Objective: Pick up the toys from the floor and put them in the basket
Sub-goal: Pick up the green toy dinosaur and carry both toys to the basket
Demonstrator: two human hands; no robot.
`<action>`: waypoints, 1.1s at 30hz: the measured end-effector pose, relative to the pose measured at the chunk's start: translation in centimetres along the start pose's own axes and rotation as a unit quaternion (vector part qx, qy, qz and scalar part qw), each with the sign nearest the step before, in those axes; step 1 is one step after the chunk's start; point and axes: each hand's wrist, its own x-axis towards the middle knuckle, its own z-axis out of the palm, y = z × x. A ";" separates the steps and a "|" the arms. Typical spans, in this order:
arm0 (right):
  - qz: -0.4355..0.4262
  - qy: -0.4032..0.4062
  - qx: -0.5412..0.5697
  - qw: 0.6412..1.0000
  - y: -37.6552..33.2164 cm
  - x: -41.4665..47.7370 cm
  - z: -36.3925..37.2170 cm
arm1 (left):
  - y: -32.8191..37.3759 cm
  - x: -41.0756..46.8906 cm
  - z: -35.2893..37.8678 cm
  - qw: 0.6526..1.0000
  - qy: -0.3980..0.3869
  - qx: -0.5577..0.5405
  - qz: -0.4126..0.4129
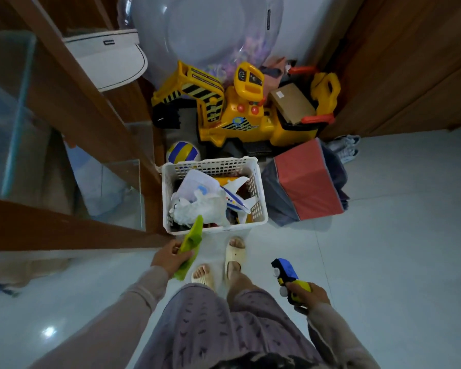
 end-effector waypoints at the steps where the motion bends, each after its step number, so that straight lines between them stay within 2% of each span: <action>1: -0.004 -0.003 -0.015 1.000 -1.1 0.7 -0.3 | -0.1 0.2 0.2 1.000 0.002 0.008 -0.018; 8: -0.039 -0.026 -0.155 0.987 -9.5 6.1 -1.0 | 0.1 2.9 2.0 0.993 0.009 0.055 -0.099; 12: -0.039 -0.027 -0.204 0.978 -12.7 8.9 0.8 | 1.1 5.8 2.6 0.991 -0.003 0.076 -0.106; 15: -0.029 -0.024 -0.236 0.971 -14.1 11.9 3.0 | 1.6 9.1 3.3 0.985 -0.024 0.132 -0.106; 19: 0.021 -0.013 -0.285 0.958 -14.9 17.5 6.5 | 2.2 15.3 4.6 0.975 -0.024 0.208 -0.072; 22: 0.038 -0.013 -0.289 0.956 -15.2 23.1 9.9 | 1.6 21.3 5.8 0.938 -0.025 0.346 0.016; 26: 0.011 -0.047 -0.333 0.942 -16.2 30.2 15.7 | -0.2 28.5 7.0 0.885 0.012 0.452 0.115; 28: -0.012 -0.057 -0.351 0.934 -16.4 33.5 18.5 | -1.5 31.7 7.9 0.847 -0.003 0.510 0.150; 30: -0.029 -0.068 -0.380 0.922 -16.2 36.3 20.9 | -2.6 34.6 8.8 0.821 -0.015 0.544 0.172; 33: -0.050 -0.070 -0.439 0.895 -15.0 39.2 23.6 | -4.2 37.7 10.2 0.810 -0.039 0.554 0.186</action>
